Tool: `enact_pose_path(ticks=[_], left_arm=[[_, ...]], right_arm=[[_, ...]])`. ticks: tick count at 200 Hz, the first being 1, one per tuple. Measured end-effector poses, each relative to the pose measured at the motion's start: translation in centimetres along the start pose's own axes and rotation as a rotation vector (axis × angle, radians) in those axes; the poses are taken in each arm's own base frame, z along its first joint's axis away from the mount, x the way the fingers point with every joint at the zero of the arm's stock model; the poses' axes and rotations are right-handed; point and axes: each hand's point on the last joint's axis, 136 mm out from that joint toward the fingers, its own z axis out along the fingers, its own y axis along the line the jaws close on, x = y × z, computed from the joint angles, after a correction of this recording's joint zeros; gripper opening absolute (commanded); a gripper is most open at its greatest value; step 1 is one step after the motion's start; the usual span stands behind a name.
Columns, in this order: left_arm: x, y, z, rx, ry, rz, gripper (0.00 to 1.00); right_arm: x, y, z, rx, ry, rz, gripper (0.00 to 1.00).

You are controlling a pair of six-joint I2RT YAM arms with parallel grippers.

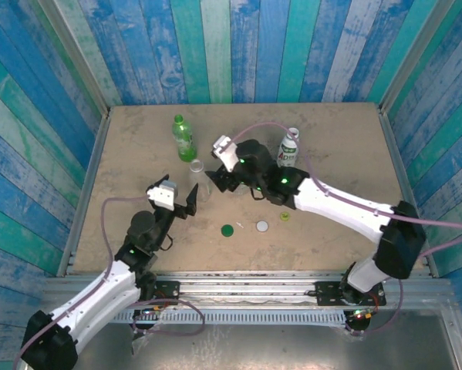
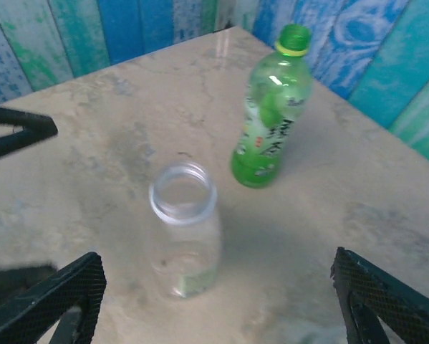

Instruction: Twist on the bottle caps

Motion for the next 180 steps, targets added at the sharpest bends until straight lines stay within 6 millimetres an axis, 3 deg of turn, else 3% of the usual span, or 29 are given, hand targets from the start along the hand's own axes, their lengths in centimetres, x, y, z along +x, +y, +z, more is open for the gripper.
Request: enact_pose_path(ticks=[69, 133, 180], left_arm=[[0.7, -0.2, -0.7, 0.020, 0.003, -0.030, 0.94], [1.5, -0.6, -0.6, 0.042, 0.032, -0.025, 0.94], [1.5, -0.7, -0.6, 0.046, 0.032, -0.025, 0.94]], right_arm=[[-0.3, 1.8, 6.3, -0.079, 0.062, 0.030, 0.70], [0.6, 1.9, 8.4, -0.090, 0.105, 0.057, 0.66], [1.7, 1.6, 9.3, -0.097, 0.134, 0.080, 0.51]])
